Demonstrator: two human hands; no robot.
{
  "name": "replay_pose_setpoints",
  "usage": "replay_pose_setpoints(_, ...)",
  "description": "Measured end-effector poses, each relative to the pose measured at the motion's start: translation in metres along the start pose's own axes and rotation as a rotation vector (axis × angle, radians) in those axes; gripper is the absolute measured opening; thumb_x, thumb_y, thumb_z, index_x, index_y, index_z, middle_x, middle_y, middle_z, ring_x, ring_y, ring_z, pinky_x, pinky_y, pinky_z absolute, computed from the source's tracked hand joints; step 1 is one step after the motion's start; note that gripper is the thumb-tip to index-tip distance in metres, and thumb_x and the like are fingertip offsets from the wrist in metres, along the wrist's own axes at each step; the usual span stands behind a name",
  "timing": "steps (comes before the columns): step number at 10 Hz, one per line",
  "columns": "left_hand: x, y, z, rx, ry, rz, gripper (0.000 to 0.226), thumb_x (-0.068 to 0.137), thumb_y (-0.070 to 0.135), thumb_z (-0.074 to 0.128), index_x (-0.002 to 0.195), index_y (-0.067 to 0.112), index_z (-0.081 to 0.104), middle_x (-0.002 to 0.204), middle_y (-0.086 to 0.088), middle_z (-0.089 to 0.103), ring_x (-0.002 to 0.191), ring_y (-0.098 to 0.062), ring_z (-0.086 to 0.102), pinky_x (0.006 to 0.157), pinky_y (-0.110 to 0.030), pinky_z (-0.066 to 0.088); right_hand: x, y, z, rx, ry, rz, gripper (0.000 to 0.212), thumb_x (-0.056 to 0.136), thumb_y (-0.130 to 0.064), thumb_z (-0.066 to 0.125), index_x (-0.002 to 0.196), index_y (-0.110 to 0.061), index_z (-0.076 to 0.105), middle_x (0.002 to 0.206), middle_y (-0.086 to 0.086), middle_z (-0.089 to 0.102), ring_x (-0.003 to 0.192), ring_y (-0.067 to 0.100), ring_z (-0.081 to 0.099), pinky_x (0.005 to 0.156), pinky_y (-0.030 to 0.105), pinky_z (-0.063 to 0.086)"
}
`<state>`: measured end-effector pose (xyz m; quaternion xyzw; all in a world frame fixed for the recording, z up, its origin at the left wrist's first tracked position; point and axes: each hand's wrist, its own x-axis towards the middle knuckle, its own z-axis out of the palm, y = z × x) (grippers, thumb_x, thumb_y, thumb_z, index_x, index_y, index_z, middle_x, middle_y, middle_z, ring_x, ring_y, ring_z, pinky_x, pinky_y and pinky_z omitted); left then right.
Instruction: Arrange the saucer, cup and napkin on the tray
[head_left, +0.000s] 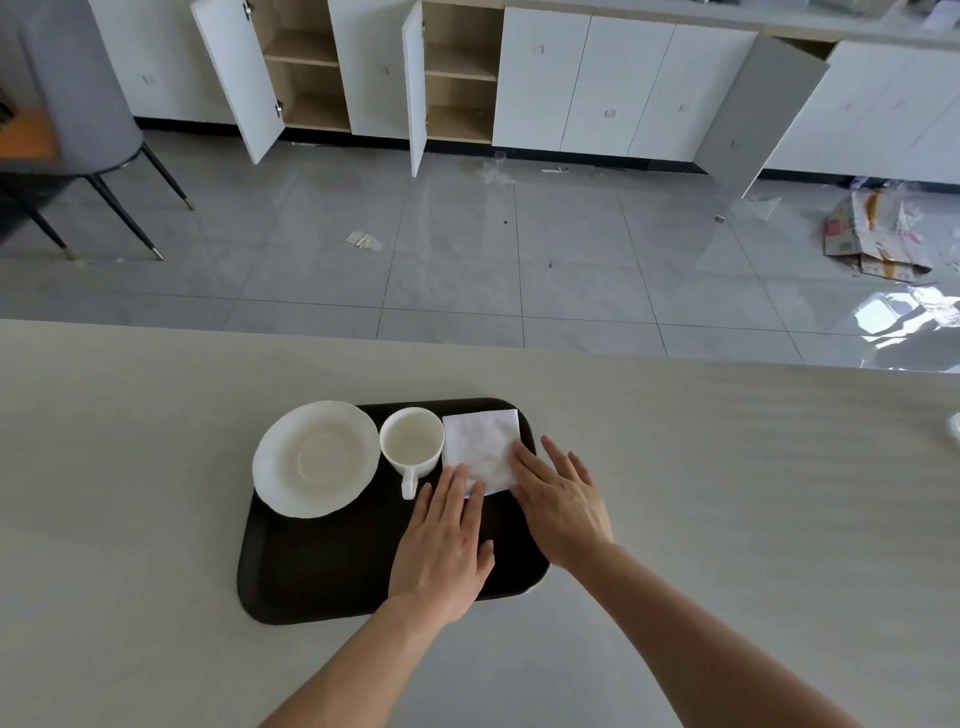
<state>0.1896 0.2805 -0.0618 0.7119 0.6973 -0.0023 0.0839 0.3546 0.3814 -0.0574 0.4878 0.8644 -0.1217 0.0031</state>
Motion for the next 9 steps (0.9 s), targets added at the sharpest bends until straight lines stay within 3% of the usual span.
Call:
replay_pose_setpoints(1,0.001,0.001,-0.004,-0.012,-0.008,-0.004,0.072,0.098,0.049,0.030,0.157,0.011,0.012,0.167,-0.016,0.001,0.155,-0.028,-0.005,0.126,-0.045,0.005,0.001,-0.001,-0.003,0.018,-0.014,-0.010,0.050,0.103,-0.038,0.029,0.152,-0.029,0.028,0.162,-0.016,0.022,0.152,0.022,0.006,0.122,0.041,0.013)
replay_pose_setpoints(4,-0.026,0.001,-0.027,-0.013,0.117,0.021,0.065,0.093,0.041,0.052,0.147,0.007,0.043,0.156,-0.020,0.038,0.146,-0.033,0.037,0.116,-0.048,0.037,-0.010,-0.012,-0.016,0.124,0.072,-0.006,0.047,0.102,-0.036,0.040,0.146,-0.022,0.041,0.157,-0.006,0.037,0.147,0.020,0.022,0.118,0.036,0.023)
replay_pose_setpoints(6,-0.055,-0.004,-0.043,-0.030,0.176,0.014,0.059,0.091,0.037,0.051,0.143,0.008,0.049,0.152,-0.017,0.045,0.143,-0.031,0.042,0.114,-0.044,0.041,-0.020,-0.028,-0.034,0.122,0.184,-0.016,0.035,0.097,-0.026,0.050,0.131,-0.019,0.057,0.139,-0.003,0.057,0.134,0.021,0.043,0.105,0.038,0.038)
replay_pose_setpoints(9,-0.102,-0.038,-0.075,0.014,0.364,-0.078,0.058,0.088,0.034,0.057,0.139,0.006,0.054,0.148,-0.018,0.050,0.140,-0.033,0.046,0.111,-0.047,0.044,-0.027,-0.068,-0.074,0.108,0.249,-0.081,0.036,0.099,-0.030,0.049,0.133,-0.020,0.056,0.137,-0.003,0.058,0.129,0.022,0.045,0.100,0.038,0.040)
